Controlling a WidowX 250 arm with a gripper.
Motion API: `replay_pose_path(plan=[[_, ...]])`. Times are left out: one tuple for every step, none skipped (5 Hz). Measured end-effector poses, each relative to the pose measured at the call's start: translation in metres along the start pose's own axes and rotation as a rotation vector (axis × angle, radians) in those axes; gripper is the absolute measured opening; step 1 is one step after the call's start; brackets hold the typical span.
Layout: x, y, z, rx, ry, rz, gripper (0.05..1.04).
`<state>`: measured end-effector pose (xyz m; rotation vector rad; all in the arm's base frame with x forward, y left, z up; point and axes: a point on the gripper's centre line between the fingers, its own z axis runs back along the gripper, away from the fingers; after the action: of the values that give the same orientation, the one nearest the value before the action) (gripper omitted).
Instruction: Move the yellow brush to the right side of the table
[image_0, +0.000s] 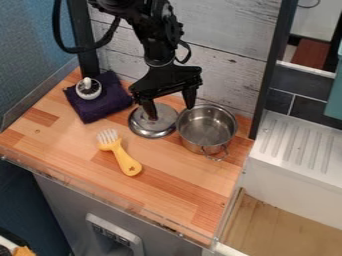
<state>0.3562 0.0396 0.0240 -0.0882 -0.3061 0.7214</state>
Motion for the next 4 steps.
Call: replay_pose_path(plan=[[-0.006,0.005,-0.009,0.023,0.025,0.004,1.001],[-0.010,0.017,-0.011,0.079,0.026,0.029,1.001],[-0.010,0.028,0.006,0.136,-0.006,0.102,1.001],[-0.019,0.046,0.009,0.194,0.018,0.213,1.001]])
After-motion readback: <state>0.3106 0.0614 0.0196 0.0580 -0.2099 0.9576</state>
